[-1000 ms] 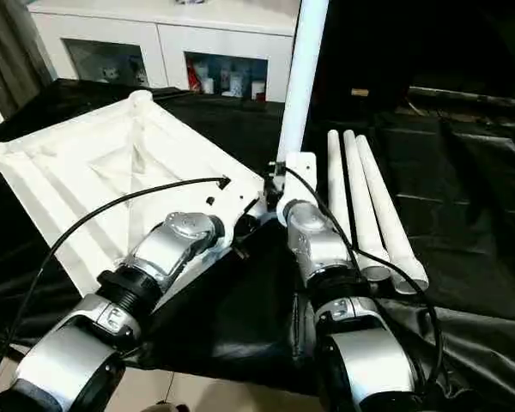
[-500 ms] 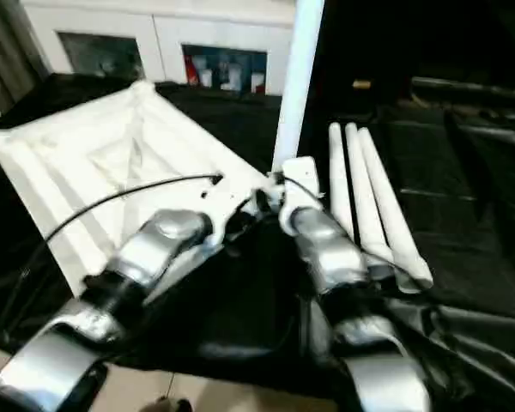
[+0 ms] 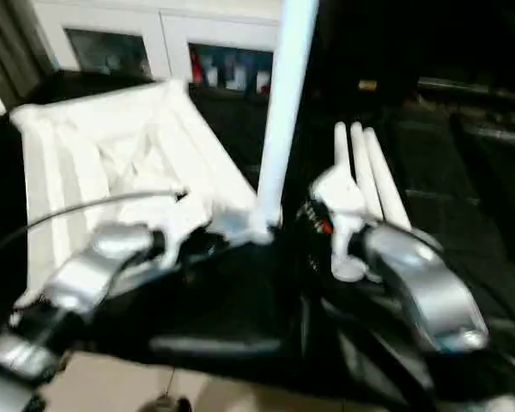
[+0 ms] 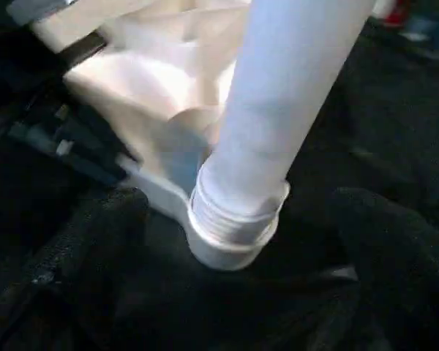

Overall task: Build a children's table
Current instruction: Insert table leg to table base, then rotate leg to tighten

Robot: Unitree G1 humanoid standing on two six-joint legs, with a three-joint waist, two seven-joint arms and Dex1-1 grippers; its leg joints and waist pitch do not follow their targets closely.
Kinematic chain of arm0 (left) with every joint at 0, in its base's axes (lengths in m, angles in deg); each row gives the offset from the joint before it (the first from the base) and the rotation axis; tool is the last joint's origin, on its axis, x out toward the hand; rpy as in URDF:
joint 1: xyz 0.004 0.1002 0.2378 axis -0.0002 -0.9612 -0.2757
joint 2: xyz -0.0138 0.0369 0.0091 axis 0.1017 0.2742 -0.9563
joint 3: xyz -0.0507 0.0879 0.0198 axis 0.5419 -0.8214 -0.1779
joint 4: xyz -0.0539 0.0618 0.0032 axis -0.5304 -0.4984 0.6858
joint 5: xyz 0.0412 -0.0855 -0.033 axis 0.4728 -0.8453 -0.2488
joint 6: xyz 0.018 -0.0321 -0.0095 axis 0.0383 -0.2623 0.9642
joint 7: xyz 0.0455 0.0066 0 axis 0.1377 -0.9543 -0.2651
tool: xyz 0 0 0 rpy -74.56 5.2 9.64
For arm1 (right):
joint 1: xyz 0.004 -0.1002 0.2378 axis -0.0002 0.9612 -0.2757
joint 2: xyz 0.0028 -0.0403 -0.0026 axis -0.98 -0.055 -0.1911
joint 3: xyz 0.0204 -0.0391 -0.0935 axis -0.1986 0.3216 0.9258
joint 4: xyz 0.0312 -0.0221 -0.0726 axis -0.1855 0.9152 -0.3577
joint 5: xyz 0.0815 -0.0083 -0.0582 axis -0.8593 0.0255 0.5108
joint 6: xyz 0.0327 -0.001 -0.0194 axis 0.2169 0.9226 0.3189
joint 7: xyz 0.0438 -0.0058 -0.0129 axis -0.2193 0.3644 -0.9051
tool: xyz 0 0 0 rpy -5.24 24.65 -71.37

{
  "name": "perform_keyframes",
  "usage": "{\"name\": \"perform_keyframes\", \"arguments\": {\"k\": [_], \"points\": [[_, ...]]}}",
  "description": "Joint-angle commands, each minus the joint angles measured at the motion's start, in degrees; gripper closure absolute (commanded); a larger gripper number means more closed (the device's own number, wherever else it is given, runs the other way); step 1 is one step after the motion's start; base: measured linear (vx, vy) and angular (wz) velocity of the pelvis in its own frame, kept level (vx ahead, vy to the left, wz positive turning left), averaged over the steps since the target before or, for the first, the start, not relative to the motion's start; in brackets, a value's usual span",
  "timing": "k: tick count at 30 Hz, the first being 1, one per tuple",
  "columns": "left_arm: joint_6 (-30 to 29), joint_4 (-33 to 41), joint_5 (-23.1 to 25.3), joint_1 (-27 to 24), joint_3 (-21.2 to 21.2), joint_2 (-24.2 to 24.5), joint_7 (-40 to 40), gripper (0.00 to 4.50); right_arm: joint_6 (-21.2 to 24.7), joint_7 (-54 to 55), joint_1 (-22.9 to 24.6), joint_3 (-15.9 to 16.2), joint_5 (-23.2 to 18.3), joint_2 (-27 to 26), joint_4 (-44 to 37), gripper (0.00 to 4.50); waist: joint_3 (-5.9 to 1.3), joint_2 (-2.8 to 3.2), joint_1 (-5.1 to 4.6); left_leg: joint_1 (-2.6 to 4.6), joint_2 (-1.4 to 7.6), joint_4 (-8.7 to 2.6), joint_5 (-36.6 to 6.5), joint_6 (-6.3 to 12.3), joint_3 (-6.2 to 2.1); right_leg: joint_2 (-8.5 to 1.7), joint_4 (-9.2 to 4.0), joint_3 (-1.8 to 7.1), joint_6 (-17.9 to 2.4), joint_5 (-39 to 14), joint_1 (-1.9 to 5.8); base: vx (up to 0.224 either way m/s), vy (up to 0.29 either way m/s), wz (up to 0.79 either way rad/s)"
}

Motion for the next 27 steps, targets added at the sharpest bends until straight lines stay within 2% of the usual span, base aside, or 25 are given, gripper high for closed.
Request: {"name": "perform_keyframes", "arguments": {"k": [1,4,6,10,13,15,20,21,23,27], "points": [[3.0,6.8,-2.2,0.7,-0.6,0.9,3.9,4.5,-2.8,-1.8,0.8,1.2,1.0,1.5,-0.5,0.03,-4.03,-0.4,0.0,1.69,1.98,-2.7,-6.6,3.57,-0.21,-2.74,-3.02,2.32,-13.0,5.9,3.01,0.0,0.0,0.0],[2.4,9.2,-3.3,-0.1,-0.9,1.9,5.7,4.5,-4.1,-1.9,1.2,1.9,2.1,1.9,0.1,0.03,-3.97,-0.35,-0.04,1.81,2.06,-2.74,-7.1,2.95,-0.2,-2.68,-3.06,2.34,-13.2,4.1,2.86,0.0,0.0,0.0],[1.9,11.5,-3.9,-0.9,-1.5,3.0,7.4,4.5,-5.2,-1.6,1.1,2.4,3.0,2.1,1.1,0.03,-4.05,-0.11,0.34,1.88,2.04,-2.61,-7.2,2.72,-0.21,-2.68,-2.94,2.39,-13.4,3.5,2.76,0.0,0.0,0.0],[1.6,13.2,-4.0,-1.6,-1.6,3.5,8.5,4.5,-6.6,-1.7,0.8,2.4,3.3,1.7,3.3,0.03,-3.98,-0.22,0.63,1.88,1.98,-2.56,-8.8,1.91,-0.17,-2.66,-2.96,2.48,-13.1,1.7,2.64,0.0,0.0,0.0],[1.1,14.1,-3.9,-2.0,-1.8,3.5,8.8,4.5,-9.6,-2.1,0.2,3.9,5.2,1.3,6.4,0.03,-3.87,-0.18,0.42,1.64,1.91,-2.65,-11.0,0.85,-0.28,-2.71,-3.06,2.43,-12.6,-0.9,2.69,0.0,0.0,0.0],[0.9,14.3,-3.6,-2.1,-2.0,3.4,8.6,4.5,-10.2,-2.2,-0.2,4.3,5.5,1.0,7.2,0.03,-3.93,-0.14,0.33,1.78,1.93,-2.68,-11.5,0.48,-0.33,-2.64,-3.13,2.42,-12.2,-2.0,2.68,0.0,0.0,0.0],[1.8,10.9,-1.1,-1.6,-3.3,1.7,5.7,4.5,-11.5,-2.7,-1.3,5.9,6.2,-0.3,9.3,0.03,-4.12,-0.18,0.2,1.78,1.92,-2.45,-10.3,0.76,-0.33,-2.53,-2.9,2.44,-12.7,0.2,2.7,0.0,0.0,0.0],[1.9,10.0,-0.6,-1.5,-3.4,1.3,5.3,4.5,-11.8,-2.7,-1.6,6.1,6.2,-0.6,9.8,0.03,-4.22,0.01,0.36,1.87,1.9,-2.21,-9.4,1.15,-0.21,-2.46,-2.76,2.5,-13.1,1.8,2.53,0.0,0.0,0.0],[2.0,9.6,-0.4,-1.4,-3.5,1.0,5.2,4.5,-12.2,-2.8,-1.9,6.2,6.3,-0.9,10.4,0.03,-4.28,-0.11,0.54,1.71,1.84,-2.12,-8.4,1.75,-0.26,-2.41,-2.55,2.44,-13.3,3.7,2.7,0.0,0.0,0.0],[3.4,7.5,0.6,-1.5,-4.2,0.9,4.9,4.5,-14.0,-2.5,-2.9,7.3,7.7,-1.8,13.4,0.03,-4.08,-0.06,0.19,1.65,1.77,-2.21,-9.5,1.54,-0.26,-2.41,-2.84,2.37,-13.2,1.7,2.71,0.0,0.0,0.0]]}}
